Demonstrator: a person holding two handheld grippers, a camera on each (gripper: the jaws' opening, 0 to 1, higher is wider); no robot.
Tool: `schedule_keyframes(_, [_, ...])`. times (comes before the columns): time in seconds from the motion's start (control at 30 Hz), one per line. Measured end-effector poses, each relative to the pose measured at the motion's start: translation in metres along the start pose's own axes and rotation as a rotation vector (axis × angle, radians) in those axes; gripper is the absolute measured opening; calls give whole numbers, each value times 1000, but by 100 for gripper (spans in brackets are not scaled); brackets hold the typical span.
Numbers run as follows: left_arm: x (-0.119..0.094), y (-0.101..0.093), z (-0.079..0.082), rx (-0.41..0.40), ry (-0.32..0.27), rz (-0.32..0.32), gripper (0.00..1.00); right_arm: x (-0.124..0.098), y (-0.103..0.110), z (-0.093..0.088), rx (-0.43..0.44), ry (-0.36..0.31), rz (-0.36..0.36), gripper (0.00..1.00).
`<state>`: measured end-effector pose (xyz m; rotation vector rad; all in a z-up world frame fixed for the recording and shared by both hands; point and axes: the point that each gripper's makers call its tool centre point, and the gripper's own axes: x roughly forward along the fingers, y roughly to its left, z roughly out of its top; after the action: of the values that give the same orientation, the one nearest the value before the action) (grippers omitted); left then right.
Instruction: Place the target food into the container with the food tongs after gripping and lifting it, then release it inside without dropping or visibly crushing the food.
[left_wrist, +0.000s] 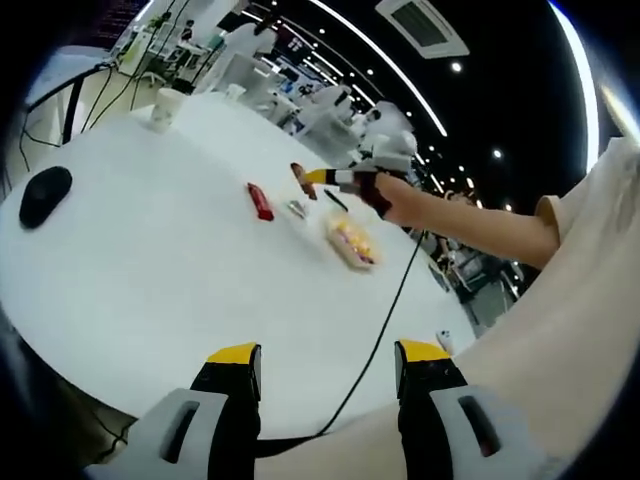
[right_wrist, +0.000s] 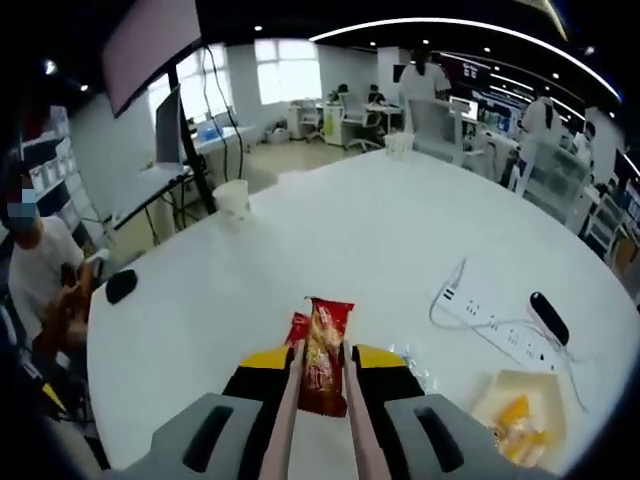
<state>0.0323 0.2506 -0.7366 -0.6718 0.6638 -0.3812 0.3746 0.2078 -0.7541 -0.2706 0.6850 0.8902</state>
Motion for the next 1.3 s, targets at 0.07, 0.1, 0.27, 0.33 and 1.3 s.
schedule_keyframes(0.07, [0,-2,-1,7,2,-3,53,-5,-3,-2,3,-9,-7,22])
schedule_keyframes(0.1, [-1,-3,-1,10,1,-4,53,-8,-1,0,3,-11,-7,22])
schedule_keyframes(0.27, [-4,-5,-4,15,-5,-1,53,-19,-8,4,8,-31,-17,22])
schedule_keyframes(0.33, [-5,-5,-5,17,-7,0,53,-24,-8,5,9,-37,-18,22])
schedule_keyframes(1.3, [4,-27,-5,90,16,-51,53,-92,-58,2,80,-127,-128,22])
